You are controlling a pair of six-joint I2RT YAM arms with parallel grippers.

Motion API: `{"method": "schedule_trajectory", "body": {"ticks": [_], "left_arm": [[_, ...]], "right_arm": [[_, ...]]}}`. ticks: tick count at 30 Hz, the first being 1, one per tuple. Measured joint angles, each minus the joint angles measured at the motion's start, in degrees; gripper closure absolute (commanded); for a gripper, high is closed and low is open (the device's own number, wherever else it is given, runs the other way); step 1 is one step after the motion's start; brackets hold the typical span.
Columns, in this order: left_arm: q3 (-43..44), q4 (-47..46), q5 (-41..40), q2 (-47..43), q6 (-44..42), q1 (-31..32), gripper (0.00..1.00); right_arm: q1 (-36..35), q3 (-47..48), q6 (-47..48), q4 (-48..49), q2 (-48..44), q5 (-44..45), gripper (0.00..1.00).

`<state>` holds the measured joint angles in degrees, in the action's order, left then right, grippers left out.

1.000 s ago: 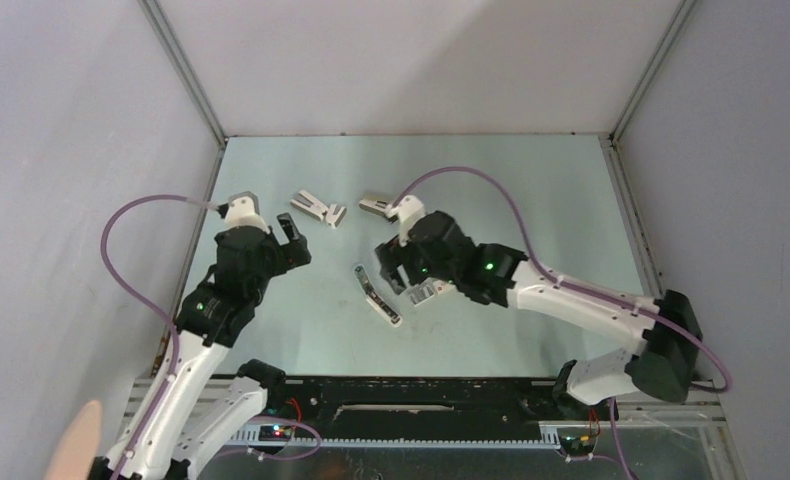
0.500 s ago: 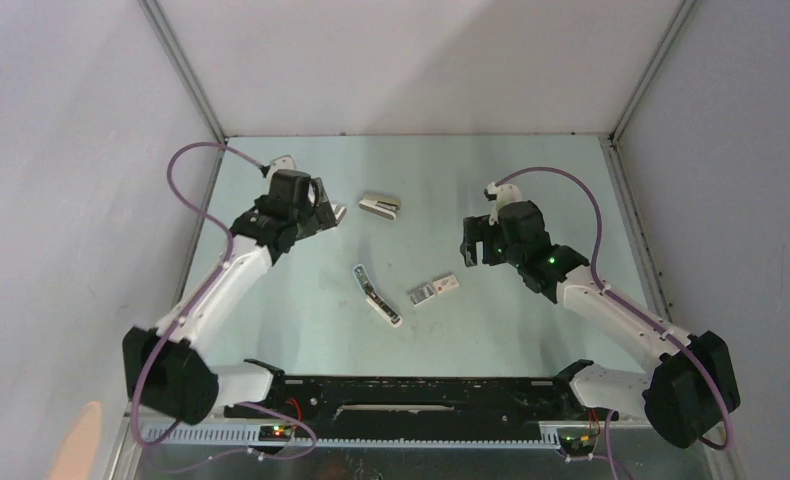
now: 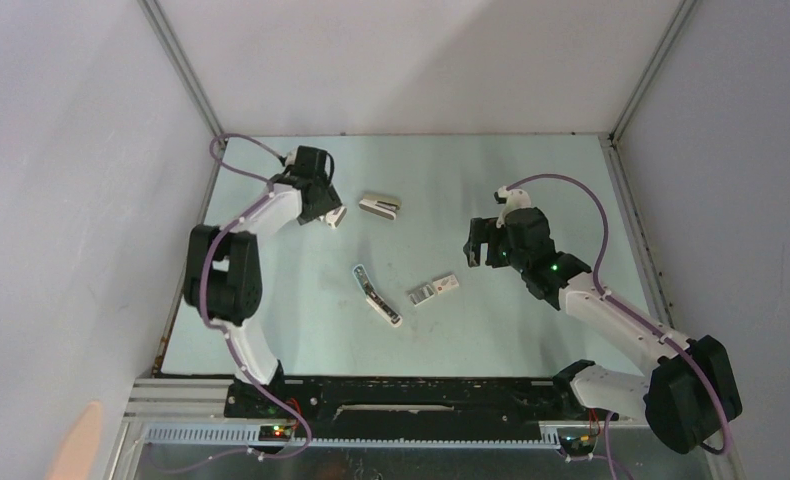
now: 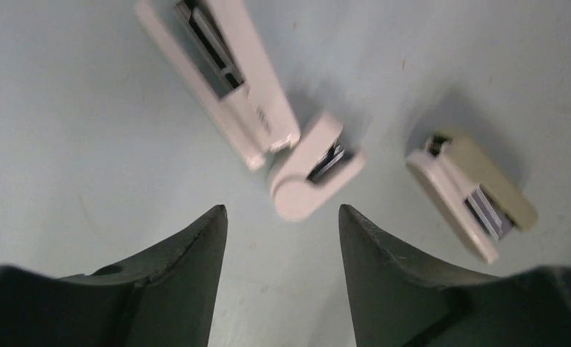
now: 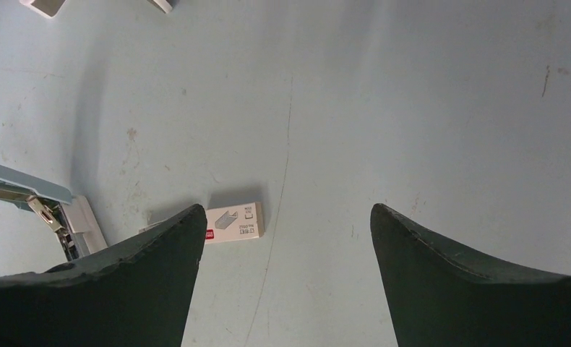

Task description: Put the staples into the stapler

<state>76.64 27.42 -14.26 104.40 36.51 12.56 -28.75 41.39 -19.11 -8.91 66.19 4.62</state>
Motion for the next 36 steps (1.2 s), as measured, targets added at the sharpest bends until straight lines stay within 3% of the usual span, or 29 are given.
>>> {"method": "schedule_trajectory", "body": {"ticks": [8,15,27,36], "left_arm": [[12.57,0.35,-0.15,11.37,-0.96,-0.85,0.47],[15.19,1.64,0.15,14.27,-1.97,-0.85,0.52],[6.29,-2.25,6.25,11.78,-1.36,-0.90,0.62],[-2.27,-3.30,8.44,5.51,-0.96,0.72,0.59]], "right_arm": [[-0.07,-0.13,0.00,1.27,-0.39,0.81,0.13],[-0.07,-0.42,0.00,1.49,-0.37,1.16,0.12],[-0.07,-0.59,0.00,2.34,-0.37,1.18,0.11],[-0.07,-1.20,0.00,2.60,-0.37,1.14,0.11]]}}
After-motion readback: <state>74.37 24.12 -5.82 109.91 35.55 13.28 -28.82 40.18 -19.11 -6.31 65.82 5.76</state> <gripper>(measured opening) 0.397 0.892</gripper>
